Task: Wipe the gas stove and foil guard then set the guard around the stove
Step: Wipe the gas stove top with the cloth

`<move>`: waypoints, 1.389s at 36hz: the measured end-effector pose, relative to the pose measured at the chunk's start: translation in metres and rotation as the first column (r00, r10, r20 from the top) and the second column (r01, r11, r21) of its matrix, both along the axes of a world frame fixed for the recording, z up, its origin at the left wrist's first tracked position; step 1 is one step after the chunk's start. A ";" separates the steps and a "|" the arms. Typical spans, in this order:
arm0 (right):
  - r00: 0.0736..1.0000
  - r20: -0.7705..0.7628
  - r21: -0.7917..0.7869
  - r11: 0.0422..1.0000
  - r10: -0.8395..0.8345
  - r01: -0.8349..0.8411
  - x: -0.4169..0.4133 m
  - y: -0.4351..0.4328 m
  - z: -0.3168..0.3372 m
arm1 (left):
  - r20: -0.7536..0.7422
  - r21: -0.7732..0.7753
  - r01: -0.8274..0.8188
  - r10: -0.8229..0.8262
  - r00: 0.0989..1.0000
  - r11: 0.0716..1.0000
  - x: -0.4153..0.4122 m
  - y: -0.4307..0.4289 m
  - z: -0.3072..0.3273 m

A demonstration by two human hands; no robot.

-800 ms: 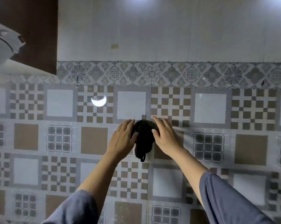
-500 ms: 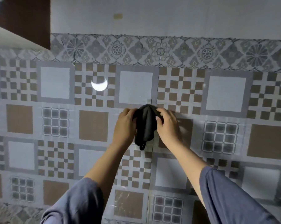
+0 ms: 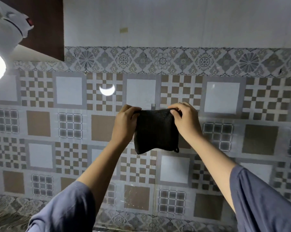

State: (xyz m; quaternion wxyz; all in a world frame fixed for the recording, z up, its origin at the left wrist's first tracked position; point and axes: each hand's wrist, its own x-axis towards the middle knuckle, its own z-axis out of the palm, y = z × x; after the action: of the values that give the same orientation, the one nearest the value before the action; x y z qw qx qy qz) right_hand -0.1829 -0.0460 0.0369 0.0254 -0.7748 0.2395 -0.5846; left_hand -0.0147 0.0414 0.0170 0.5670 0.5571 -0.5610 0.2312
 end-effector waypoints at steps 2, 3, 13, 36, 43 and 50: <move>1.000 -0.017 0.033 0.999 0.021 -0.020 -0.016 0.009 -0.006 | 0.023 0.022 0.041 -0.042 0.999 0.999 -0.009 0.010 -0.005; 0.999 -0.026 0.054 0.998 0.029 -0.027 -0.026 0.013 -0.010 | 0.035 0.033 0.064 -0.065 0.997 0.997 -0.015 0.014 -0.008; 0.983 -0.183 0.281 0.960 0.032 0.021 -0.125 0.027 -0.069 | 0.050 0.304 0.226 -0.252 0.966 0.926 -0.082 0.024 -0.071; 0.958 -0.276 0.423 0.905 0.078 0.049 -0.197 -0.014 -0.161 | -0.159 0.496 0.181 -0.117 0.980 0.849 -0.164 -0.011 -0.169; 0.841 -0.466 0.538 0.843 0.277 0.020 -0.200 -0.027 -0.213 | -0.183 0.599 0.192 -0.100 0.978 0.778 -0.165 0.009 -0.228; 0.622 -0.594 0.712 0.693 0.510 0.112 -0.218 -0.030 -0.247 | -0.386 0.633 0.385 -0.157 0.909 0.671 -0.181 0.037 -0.289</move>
State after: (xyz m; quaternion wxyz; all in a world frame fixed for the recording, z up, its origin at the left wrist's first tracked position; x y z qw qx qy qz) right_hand -0.4009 -0.0758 -0.2104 0.2802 -0.8989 0.3308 -0.0638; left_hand -0.1957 0.0787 -0.2717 0.4210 0.6664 -0.5907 -0.1723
